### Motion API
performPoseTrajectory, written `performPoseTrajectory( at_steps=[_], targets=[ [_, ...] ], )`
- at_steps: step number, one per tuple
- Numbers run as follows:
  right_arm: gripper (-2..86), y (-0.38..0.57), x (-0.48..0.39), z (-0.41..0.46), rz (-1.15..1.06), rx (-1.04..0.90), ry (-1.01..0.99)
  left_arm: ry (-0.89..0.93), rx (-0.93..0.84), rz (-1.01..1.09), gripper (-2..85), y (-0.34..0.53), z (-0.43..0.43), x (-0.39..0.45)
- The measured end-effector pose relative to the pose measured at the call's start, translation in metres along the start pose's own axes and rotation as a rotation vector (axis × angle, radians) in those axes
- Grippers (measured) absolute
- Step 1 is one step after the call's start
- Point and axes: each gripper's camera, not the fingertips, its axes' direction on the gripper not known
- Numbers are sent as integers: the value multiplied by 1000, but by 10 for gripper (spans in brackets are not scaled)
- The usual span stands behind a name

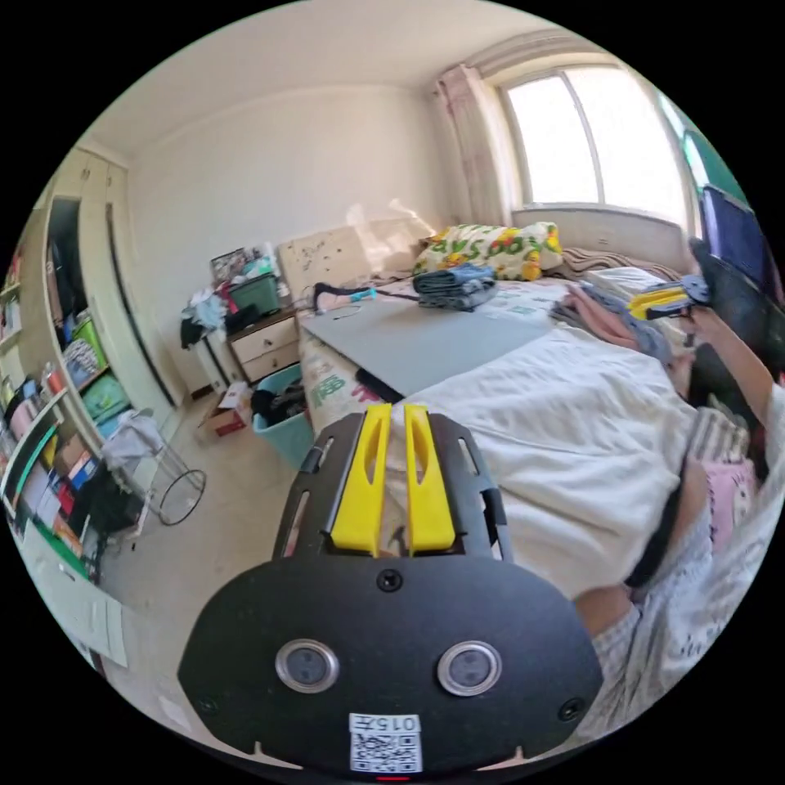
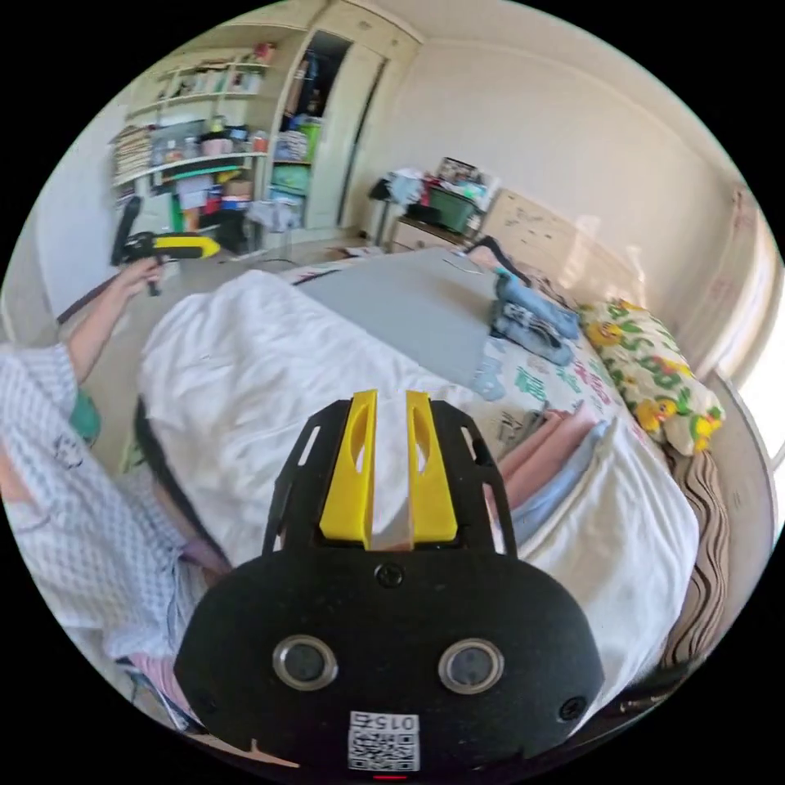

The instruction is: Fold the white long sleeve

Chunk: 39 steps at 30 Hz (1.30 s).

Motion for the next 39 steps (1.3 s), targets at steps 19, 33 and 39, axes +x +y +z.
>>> performPoseTrajectory(
  at_steps=[19,33,39],
  targets=[
    [40,91,-55,72,-241,-64,-180,481,-61,450,20,28,63,145],
    [30,-196,171,86,52,218,189,152,242,146,-1,-129,136,21],
    [60,-291,278,160,375,211,82,-145,201,-276,9,-162,225,-44]
  ],
)
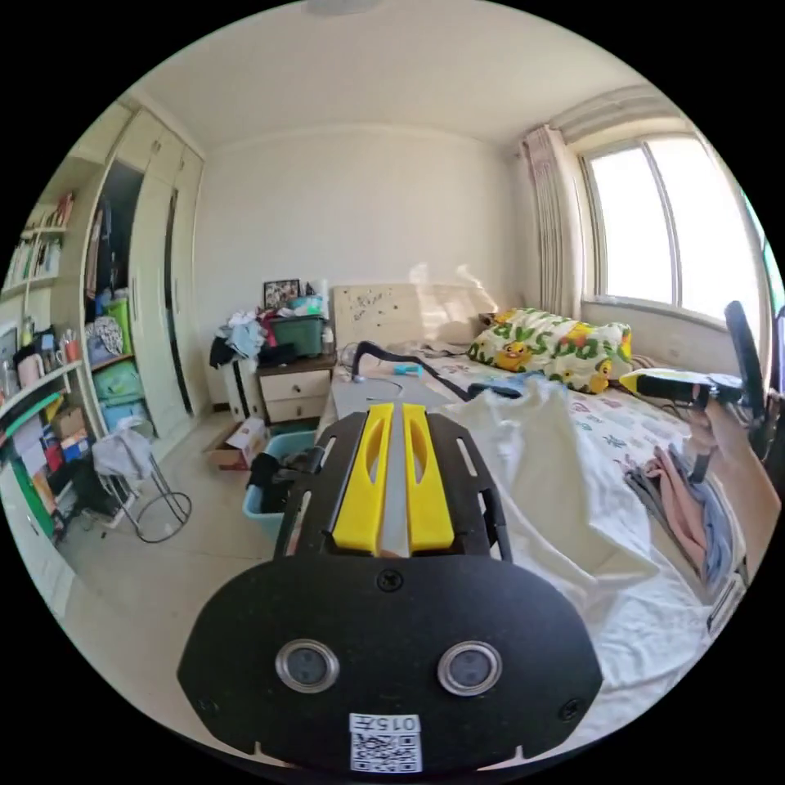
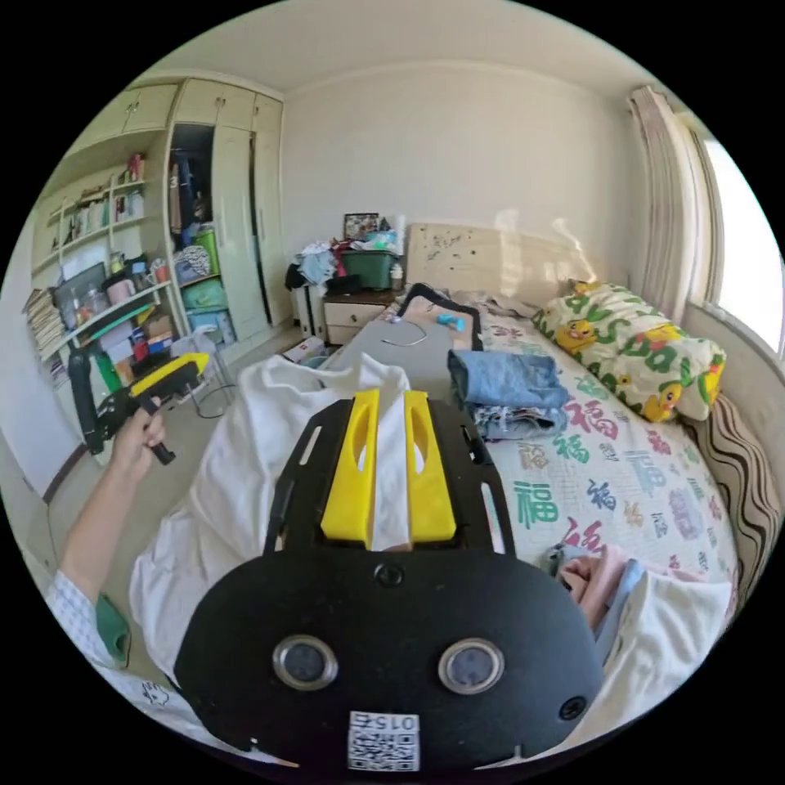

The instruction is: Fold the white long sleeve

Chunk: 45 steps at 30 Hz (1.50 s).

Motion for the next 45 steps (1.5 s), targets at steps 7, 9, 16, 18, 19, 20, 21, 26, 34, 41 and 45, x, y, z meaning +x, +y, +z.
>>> performPoseTrajectory(
  at_steps=[7,9,16,18,19,20,21,26,34,41,45],
  targets=[
    [120,158,18,-1,-192,-424,-450,566,-243,312,20,124,-52,39],
    [130,194,24,-20,-200,-487,-505,656,-270,375,22,150,-75,60],
    [124,287,40,-120,-205,-490,-195,937,-147,329,60,220,-160,115],
    [110,298,41,-128,-213,-515,-174,934,-86,297,73,235,-176,129],
    [85,303,44,-132,-210,-509,-152,906,-55,290,81,245,-184,142],
    [67,304,45,-135,-210,-499,-148,863,-44,293,90,253,-188,158],
    [37,304,47,-138,-212,-485,-152,844,-48,299,96,257,-190,166],
    [1,275,49,-175,-179,-289,-286,651,-44,383,152,279,-201,239],
    [15,199,-18,-190,-295,-17,-647,367,216,147,51,300,-233,231],
    [61,197,-41,-133,-406,70,-487,84,407,-170,8,322,-305,68],
    [103,173,-116,-16,-556,-109,-490,-53,413,-200,5,322,-329,14]
  ],
)
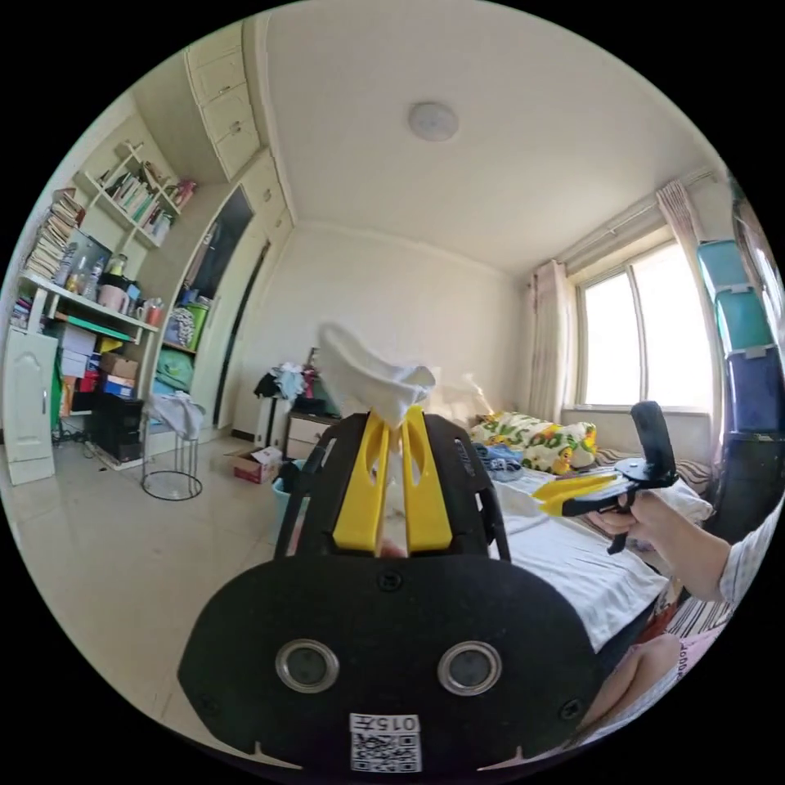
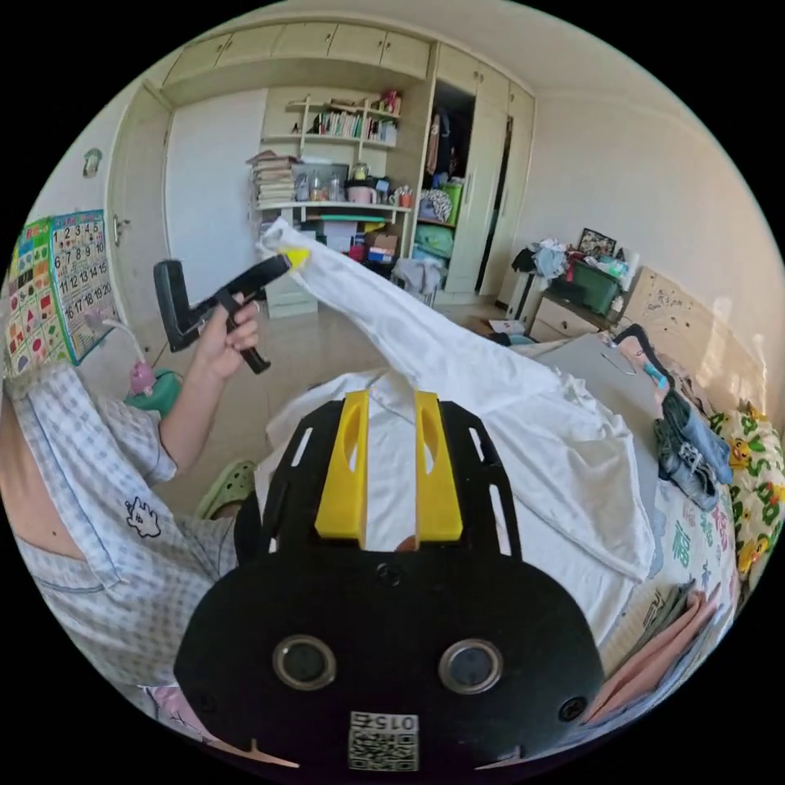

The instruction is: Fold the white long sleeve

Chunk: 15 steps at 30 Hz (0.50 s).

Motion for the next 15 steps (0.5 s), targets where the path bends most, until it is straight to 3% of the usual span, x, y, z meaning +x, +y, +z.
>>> performPoseTrajectory(
  at_steps=[4,9,12,14,15],
  targets=[
    [128,-65,14,153,-64,-279,-63,-22,-8,-31,2,1,-4,-26],
    [32,-105,48,256,-67,-465,-16,-4,-41,-15,2,9,8,-31],
    [21,-114,117,226,47,-400,-58,44,-24,-58,5,0,26,-51],
    [18,-111,180,171,110,-350,86,-80,-50,-22,10,-26,55,-76],
    [18,-102,233,122,185,-327,283,-117,-67,-18,12,-34,65,-85]
  ],
)
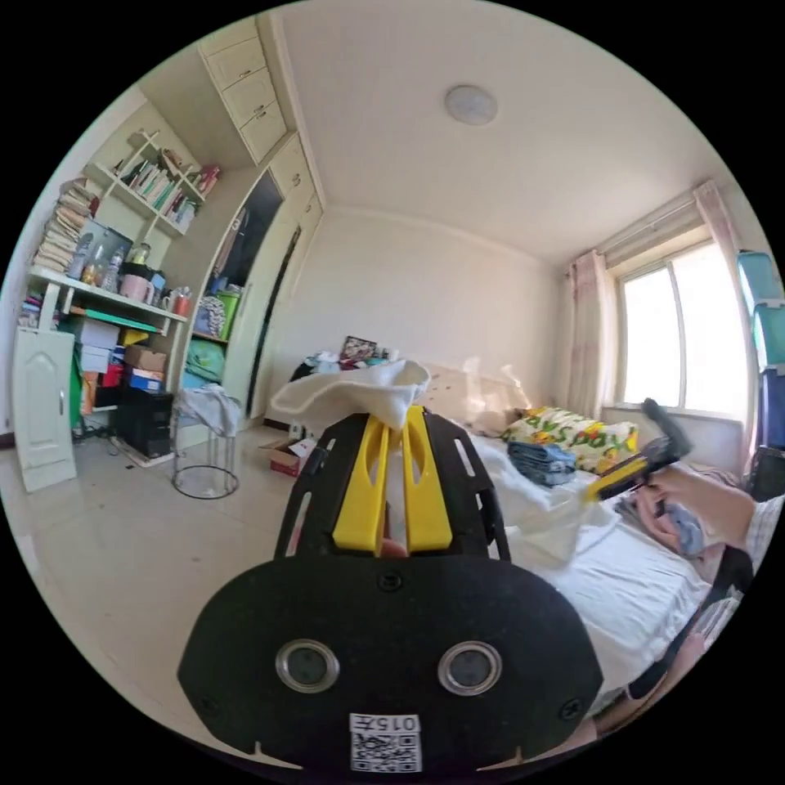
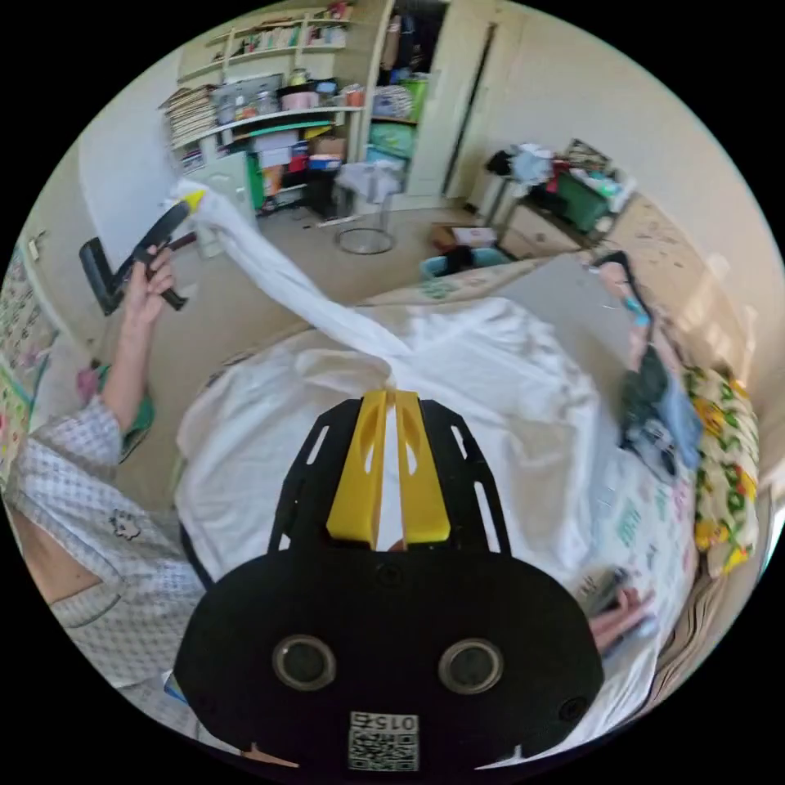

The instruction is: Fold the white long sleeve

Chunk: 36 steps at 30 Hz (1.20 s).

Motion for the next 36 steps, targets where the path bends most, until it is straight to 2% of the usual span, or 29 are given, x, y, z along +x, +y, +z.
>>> performPoseTrajectory(
  at_steps=[1,2,4,6,7,9,12,15,17,20,24,28,34,36],
  targets=[
    [22,17,75,-33,149,23,230,-88,-37,13,17,-17,22,-14],
    [23,29,112,-50,233,29,355,-183,-100,47,25,-33,46,-26],
    [54,94,246,-103,602,-72,770,-338,-215,45,51,-46,80,-46],
    [85,153,303,-133,839,-131,881,-447,-306,19,91,-48,102,-59],
    [88,184,316,-146,915,-87,848,-495,-342,-11,115,-45,106,-62],
    [83,209,320,-147,927,-1,752,-495,-317,-45,131,-39,103,-55],
    [67,199,308,-116,835,46,686,-532,-220,49,118,-39,104,-8],
    [39,146,285,-59,662,69,490,-335,-271,205,87,-53,139,56],
    [14,107,264,-20,561,86,366,-52,-403,308,65,-62,192,109],
    [-6,41,232,57,414,42,234,143,-498,329,57,-62,267,169],
    [-10,-20,217,171,325,-125,291,146,-654,419,55,-44,369,237],
    [-10,-30,243,240,362,-242,437,19,-775,537,34,-16,465,289],
    [-7,-27,269,271,358,-278,579,-38,-873,603,33,17,551,318],
    [-7,-27,281,280,359,-363,593,-53,-858,604,24,19,562,321]
  ],
)
